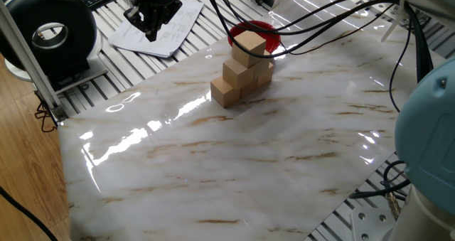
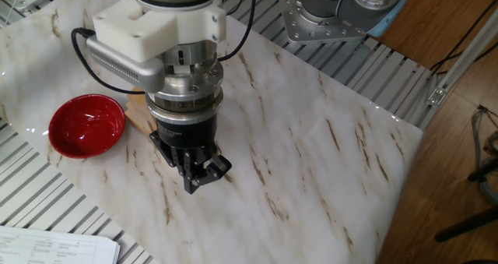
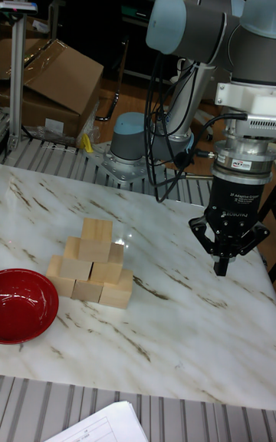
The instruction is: Stack the blocks into a pyramid shape
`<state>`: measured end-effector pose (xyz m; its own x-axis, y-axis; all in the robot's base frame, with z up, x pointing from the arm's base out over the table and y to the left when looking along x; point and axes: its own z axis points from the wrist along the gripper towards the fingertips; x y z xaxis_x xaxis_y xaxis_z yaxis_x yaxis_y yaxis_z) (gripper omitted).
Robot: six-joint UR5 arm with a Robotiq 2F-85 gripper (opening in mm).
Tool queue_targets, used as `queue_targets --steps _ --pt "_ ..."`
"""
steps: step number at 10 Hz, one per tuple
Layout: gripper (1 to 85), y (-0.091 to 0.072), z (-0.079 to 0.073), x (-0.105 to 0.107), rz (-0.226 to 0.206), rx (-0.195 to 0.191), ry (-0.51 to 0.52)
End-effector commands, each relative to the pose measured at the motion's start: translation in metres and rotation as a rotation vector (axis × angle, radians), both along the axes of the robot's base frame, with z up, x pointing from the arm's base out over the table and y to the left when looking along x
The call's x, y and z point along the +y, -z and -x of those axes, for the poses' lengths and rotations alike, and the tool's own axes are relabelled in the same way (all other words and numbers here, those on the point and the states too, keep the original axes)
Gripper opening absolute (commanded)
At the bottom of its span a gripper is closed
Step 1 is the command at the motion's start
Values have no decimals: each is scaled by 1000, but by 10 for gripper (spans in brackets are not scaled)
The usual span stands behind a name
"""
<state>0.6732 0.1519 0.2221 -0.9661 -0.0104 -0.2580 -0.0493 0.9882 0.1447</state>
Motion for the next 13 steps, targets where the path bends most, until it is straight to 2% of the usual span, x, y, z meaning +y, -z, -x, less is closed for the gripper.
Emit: queue_targets --steps 1,13 --pt "10 -2 0 2 -12 -3 -2" --pt "10 0 0 3 -10 -6 -12"
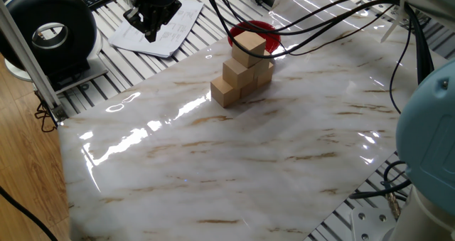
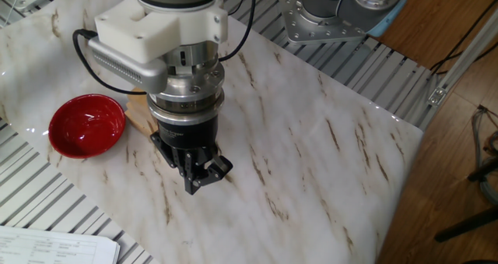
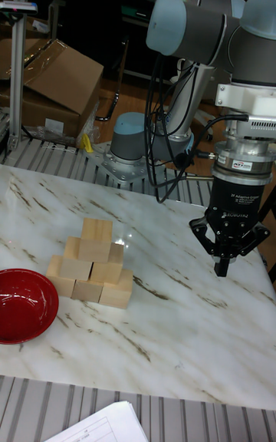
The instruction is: Stack the blocks into a pyramid shape
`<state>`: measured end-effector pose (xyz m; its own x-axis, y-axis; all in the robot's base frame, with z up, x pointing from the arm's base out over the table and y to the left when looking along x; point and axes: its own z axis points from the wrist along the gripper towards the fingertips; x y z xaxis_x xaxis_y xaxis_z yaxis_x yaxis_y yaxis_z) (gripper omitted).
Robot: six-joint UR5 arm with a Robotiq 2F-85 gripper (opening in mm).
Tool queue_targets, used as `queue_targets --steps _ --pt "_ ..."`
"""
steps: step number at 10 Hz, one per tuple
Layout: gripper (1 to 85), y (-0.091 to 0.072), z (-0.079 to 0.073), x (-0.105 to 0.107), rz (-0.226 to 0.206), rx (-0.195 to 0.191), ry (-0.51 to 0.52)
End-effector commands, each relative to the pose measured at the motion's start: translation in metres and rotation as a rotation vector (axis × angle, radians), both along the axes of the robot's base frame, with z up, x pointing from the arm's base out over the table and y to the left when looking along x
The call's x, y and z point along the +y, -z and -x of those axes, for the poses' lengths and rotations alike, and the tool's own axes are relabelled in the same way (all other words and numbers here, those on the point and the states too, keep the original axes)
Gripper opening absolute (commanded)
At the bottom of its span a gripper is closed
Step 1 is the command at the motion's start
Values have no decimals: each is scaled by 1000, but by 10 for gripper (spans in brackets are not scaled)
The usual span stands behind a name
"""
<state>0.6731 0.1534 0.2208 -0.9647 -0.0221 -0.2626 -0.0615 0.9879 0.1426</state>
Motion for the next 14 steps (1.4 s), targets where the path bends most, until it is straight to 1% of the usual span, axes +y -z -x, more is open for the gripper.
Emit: queue_targets --steps 1,6,8,11,14 --pt "10 -1 -1 1 -8 -3 -3" --pt "10 -1 -1 -1 1 -3 -3" --pt "10 0 -1 0 -2 -3 -3" --pt "10 0 -1 -2 8 -1 -4" --pt "10 0 -1 -2 5 -3 -6"
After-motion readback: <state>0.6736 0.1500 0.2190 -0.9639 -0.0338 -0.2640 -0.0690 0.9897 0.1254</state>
